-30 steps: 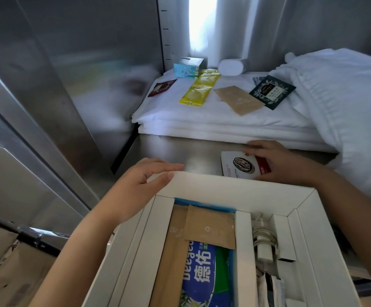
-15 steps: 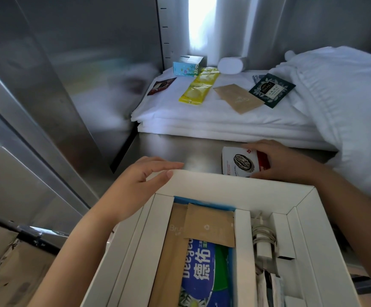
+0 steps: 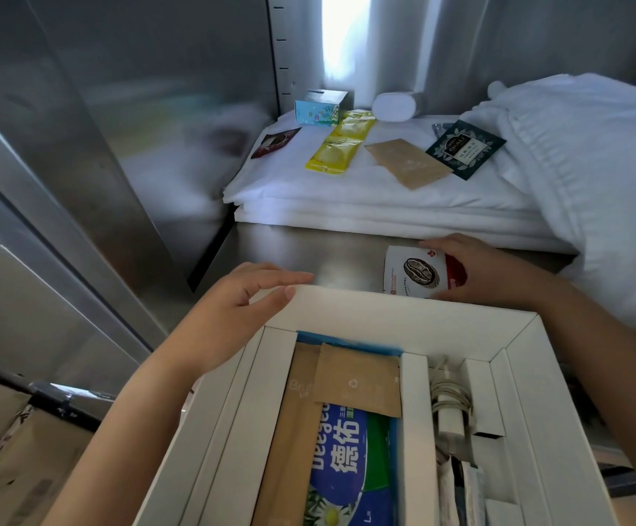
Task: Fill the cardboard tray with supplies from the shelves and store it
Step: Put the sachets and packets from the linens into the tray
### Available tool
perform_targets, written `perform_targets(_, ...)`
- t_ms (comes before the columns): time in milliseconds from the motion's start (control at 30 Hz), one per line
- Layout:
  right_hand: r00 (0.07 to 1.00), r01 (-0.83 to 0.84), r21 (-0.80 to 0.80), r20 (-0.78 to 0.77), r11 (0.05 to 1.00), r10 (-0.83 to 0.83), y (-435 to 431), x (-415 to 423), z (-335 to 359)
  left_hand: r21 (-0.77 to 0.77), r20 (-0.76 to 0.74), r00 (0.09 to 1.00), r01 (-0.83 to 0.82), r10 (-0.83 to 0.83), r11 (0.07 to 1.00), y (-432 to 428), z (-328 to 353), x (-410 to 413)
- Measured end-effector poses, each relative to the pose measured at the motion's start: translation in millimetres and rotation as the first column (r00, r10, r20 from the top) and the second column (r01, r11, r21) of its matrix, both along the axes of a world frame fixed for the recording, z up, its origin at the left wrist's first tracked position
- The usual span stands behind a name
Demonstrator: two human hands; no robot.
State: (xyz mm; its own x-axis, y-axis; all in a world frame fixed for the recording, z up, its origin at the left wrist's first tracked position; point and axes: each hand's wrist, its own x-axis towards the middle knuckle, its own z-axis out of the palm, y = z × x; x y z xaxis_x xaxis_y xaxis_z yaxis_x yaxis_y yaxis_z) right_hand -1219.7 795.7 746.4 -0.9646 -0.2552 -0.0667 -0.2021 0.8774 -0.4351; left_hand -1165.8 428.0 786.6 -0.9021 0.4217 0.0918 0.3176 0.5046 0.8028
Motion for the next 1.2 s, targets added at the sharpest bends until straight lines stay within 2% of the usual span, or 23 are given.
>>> perform_targets(133, 0.999, -0.007, 0.100, 0.038, 0.995, 0.003, 0.8, -4.0, -7.6, -0.013, -0.004, 1.000, 0.001, -0.001, 1.000, -0.7, -0.2, -0.1)
perform_targets(467, 0.997, 0.026, -0.017, -0.068, 1.000, -0.027, -4.1, 4.8, 5.6, -0.002, 0.000, 1.000, -0.002, 0.002, 1.000, -0.9, -1.4, -0.4)
perform_targets(667, 0.994, 0.028, 0.004, -0.107, 1.000, -0.027, -7.2, 7.3, 15.8, -0.009, -0.003, 1.000, -0.002, 0.002, 1.000, -0.7, -0.6, -0.6)
perform_targets(833, 0.986, 0.049, -0.033, -0.156, 0.998, -0.054, -14.0, 15.9, 50.5, -0.012, -0.013, 1.000, 0.004, -0.004, 1.000, -0.6, 1.1, -0.1)
perform_targets(1033, 0.959, -0.046, -0.096, -0.282, 0.994, 0.017, -42.9, 46.9, 92.7, 0.003, -0.018, 1.000, 0.002, -0.002, 1.000, 0.2, -0.4, -0.7)
perform_targets(1200, 0.964, -0.141, -0.039, -0.235, 0.989, 0.128, -71.3, 79.1, 112.9, 0.001, -0.033, 0.999, 0.003, -0.003, 1.000, 0.6, 1.3, -0.8)
